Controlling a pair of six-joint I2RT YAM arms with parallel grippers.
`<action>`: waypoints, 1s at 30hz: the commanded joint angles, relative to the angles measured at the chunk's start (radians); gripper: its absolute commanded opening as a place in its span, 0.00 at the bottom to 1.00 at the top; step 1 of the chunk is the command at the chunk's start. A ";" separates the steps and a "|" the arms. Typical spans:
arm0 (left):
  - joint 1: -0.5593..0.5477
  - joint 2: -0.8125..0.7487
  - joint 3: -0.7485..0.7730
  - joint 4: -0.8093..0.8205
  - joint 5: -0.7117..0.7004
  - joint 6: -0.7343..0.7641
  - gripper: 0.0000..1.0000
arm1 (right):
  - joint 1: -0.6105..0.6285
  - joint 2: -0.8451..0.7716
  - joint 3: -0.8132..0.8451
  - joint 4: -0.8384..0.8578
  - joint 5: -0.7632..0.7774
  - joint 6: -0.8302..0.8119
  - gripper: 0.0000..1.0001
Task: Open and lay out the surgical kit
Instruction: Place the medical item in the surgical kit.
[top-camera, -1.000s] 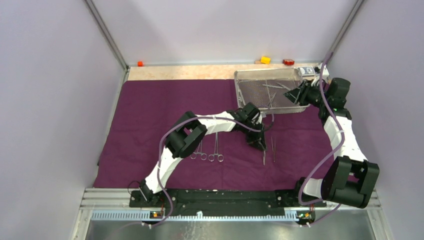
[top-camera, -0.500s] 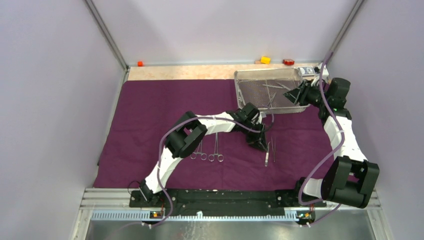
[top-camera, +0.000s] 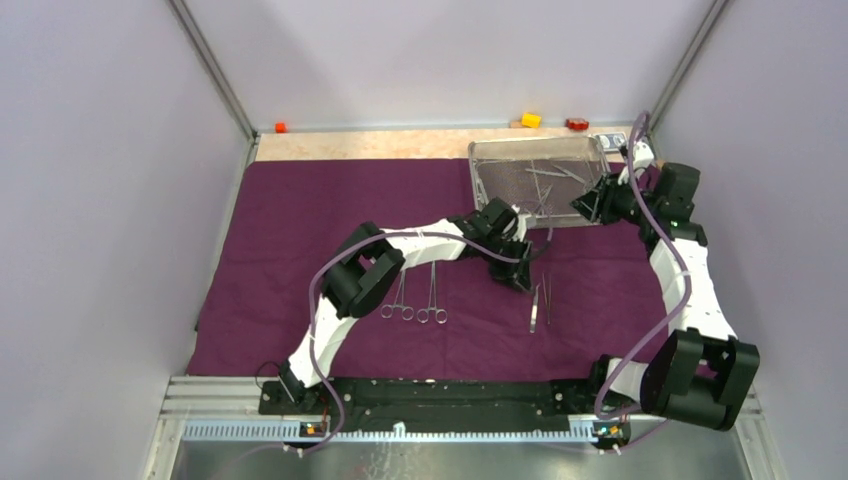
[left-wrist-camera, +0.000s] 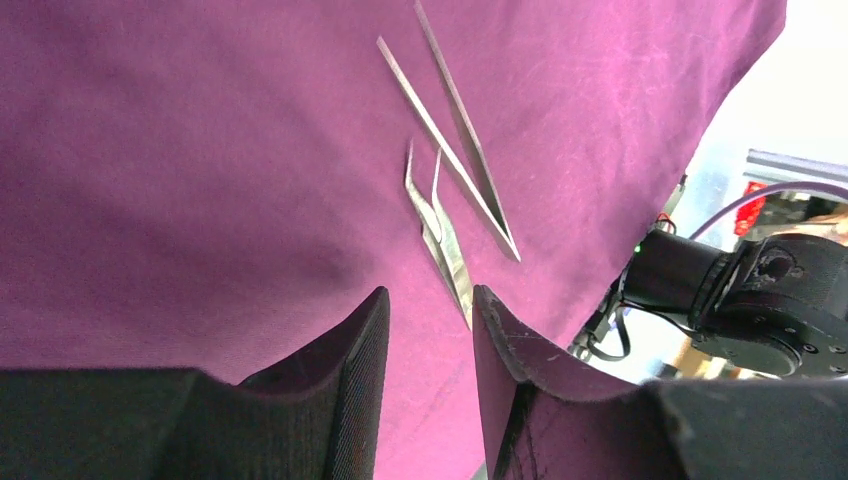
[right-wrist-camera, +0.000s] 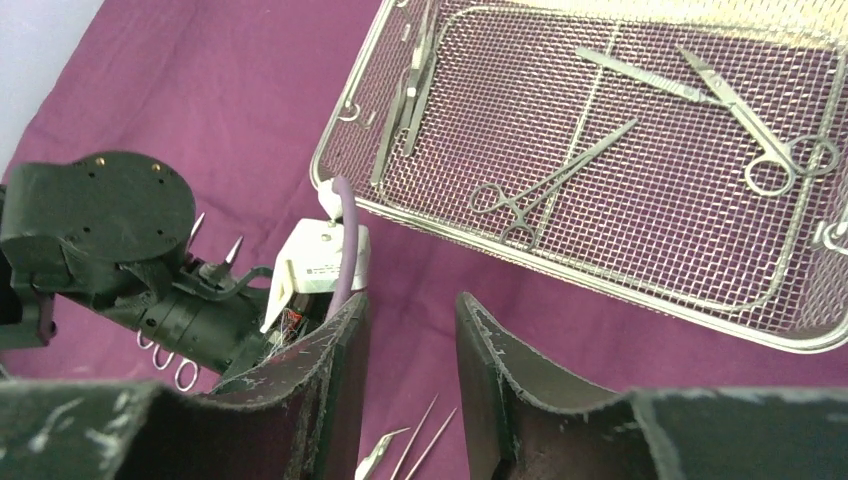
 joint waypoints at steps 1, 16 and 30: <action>0.002 -0.023 0.111 -0.047 -0.063 0.148 0.42 | -0.007 -0.049 0.012 -0.001 0.006 -0.050 0.36; -0.052 0.075 0.265 -0.112 -0.239 0.353 0.44 | -0.022 -0.046 0.004 0.008 -0.026 -0.042 0.35; -0.084 0.115 0.269 -0.106 -0.256 0.385 0.44 | -0.038 -0.030 0.004 0.001 -0.050 -0.044 0.35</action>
